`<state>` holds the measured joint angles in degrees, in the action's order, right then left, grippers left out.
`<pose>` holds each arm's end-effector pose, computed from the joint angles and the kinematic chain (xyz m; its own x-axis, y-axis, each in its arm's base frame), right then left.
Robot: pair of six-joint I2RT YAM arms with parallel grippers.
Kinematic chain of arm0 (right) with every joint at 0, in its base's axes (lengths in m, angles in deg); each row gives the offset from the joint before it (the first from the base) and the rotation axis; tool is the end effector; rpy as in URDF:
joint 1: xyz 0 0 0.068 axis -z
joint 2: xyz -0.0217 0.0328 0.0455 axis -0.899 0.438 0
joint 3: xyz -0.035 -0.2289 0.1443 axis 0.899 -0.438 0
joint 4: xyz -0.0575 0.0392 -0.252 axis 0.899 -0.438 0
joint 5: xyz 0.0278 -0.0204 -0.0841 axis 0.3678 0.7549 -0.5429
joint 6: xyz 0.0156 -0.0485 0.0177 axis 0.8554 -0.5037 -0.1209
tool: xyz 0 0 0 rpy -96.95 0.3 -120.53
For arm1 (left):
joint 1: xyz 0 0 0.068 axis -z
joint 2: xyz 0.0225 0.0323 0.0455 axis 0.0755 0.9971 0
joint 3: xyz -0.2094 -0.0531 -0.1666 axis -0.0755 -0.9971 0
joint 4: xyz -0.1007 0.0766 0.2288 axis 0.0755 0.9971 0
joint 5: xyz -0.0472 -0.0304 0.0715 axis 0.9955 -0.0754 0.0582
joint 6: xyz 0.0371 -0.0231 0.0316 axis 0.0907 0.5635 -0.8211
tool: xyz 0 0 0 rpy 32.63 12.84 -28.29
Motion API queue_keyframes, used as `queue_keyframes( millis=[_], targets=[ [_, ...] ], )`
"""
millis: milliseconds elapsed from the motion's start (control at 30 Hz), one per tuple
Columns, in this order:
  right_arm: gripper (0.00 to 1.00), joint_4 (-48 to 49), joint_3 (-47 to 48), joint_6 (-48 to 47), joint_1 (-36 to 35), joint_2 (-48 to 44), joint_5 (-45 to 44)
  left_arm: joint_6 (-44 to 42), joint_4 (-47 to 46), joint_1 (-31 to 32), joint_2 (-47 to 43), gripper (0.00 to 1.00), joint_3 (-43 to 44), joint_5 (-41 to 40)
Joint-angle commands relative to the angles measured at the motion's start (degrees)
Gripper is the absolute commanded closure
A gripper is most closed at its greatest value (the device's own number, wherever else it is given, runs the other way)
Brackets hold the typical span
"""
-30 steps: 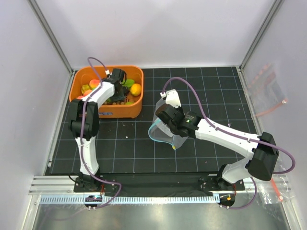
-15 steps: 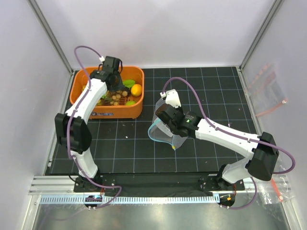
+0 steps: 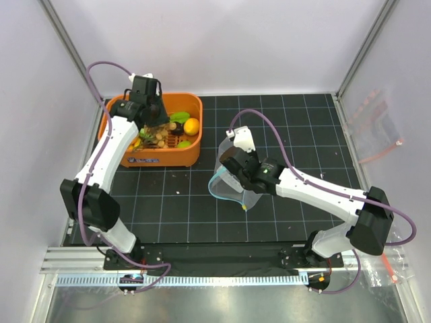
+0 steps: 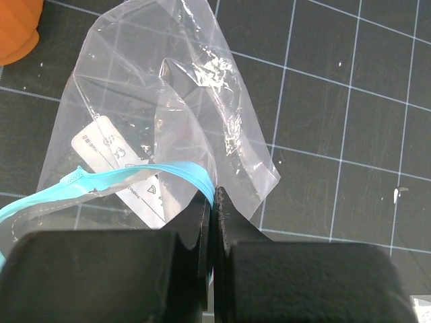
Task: Place the food in the zip-top bag and seal the zipper
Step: Pick up the fake fruit from the bin, then place the fake fruit in the zipper food storage bag.
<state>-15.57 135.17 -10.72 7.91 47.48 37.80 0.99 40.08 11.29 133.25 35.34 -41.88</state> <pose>0.1834 0.2287 0.2967 -0.5349 -0.2970 -0.7910 -0.1590 0.9548 -0.2510 0.3460 -0.0920 0.3737 -0.6774 -0.3220 -0.6614 -0.1788 0.9442 -0.2765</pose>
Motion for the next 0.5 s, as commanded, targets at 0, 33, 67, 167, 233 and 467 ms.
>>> queue_keyframes(
  millis=[0, 33, 67, 167, 233, 467],
  targets=[
    [0.99, 2.3, 0.0, -0.2, 0.5, -2.6, 0.0, 0.8, -2.0, -0.2, -5.5, 1.00, -0.3, 4.3],
    [0.99, 3.1, -0.5, -0.4, 0.7, -2.8, 1.3, 1.0, -2.5, -0.3, -6.3, 1.00, -0.5, 5.3],
    [0.99, 3.7, -0.8, -0.6, 1.0, -3.2, 3.6, 1.3, -3.4, -0.2, -7.5, 1.00, -0.6, 6.5],
    [0.99, 5.4, -2.0, -0.8, 2.4, -4.9, 8.0, 1.7, -3.1, -0.3, -8.3, 1.00, 1.2, 14.3],
    [0.99, 6.4, -2.6, -0.9, 3.2, -5.8, 9.1, 2.5, -3.0, -0.2, -8.8, 1.00, 1.8, 19.2],
    [0.99, 7.5, -3.3, -0.9, 3.8, -7.1, 13.9, 6.3, -8.7, 4.4, -17.1, 1.00, -6.2, 22.8]
  ],
)
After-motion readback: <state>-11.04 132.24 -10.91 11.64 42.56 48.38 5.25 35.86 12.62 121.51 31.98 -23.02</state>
